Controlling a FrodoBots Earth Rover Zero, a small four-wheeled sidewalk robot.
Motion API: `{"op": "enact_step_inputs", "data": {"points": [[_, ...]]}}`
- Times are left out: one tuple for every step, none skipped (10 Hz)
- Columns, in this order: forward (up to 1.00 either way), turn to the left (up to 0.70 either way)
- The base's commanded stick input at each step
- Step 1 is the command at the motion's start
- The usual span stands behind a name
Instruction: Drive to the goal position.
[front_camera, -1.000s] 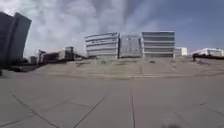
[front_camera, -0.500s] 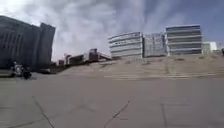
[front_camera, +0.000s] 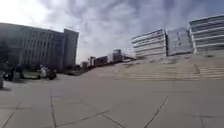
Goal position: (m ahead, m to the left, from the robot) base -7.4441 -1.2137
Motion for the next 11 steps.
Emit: {"op": "enact_step_inputs", "data": {"points": [[0.7, 0.0], [0.7, 0.0], [0.7, 0.0], [0.7, 0.0], [0.7, 0.0], [0.7, 0.0], [0.7, 0.0], [0.7, 0.0], [0.7, 0.0], [0.7, 0.0], [0.7, 0.0]]}}
